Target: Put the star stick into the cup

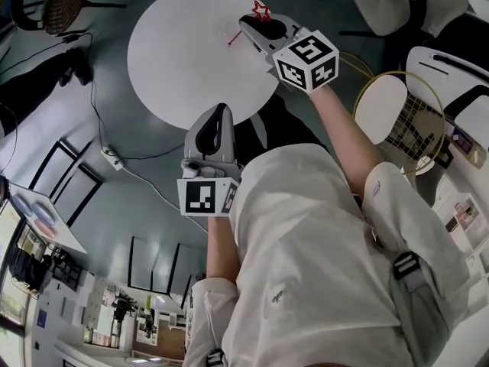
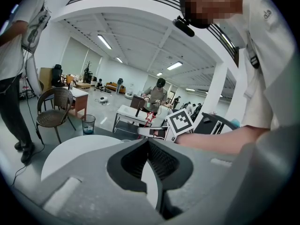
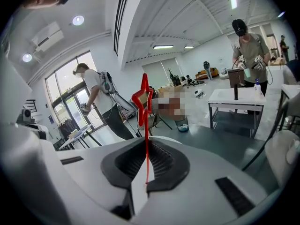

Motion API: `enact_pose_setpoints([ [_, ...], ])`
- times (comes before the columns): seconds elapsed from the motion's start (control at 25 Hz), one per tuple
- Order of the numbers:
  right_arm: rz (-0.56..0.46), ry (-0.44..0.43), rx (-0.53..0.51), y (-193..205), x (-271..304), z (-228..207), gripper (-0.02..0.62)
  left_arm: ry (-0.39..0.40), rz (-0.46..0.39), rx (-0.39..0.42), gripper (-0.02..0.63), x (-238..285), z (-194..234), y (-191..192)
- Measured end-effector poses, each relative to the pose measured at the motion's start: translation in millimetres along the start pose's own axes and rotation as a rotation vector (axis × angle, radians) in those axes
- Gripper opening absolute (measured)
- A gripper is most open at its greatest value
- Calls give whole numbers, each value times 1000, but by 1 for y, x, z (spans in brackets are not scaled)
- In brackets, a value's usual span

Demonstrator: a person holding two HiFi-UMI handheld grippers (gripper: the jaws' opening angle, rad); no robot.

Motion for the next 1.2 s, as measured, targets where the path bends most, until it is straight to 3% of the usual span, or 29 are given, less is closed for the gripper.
enact_pose_setpoints([
  [1.2, 155, 52, -50, 49, 27, -7, 25, 5, 8, -16, 10, 0, 2, 10],
])
Point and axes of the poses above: the fingertips, and each gripper's own axes: x forward along the fingers, z to its left, y out of its underside, the point moved 3 cm from there along -x, backward along the fingers, and after that the axes turned 4 degrees about -y, right-handed, at the moved point
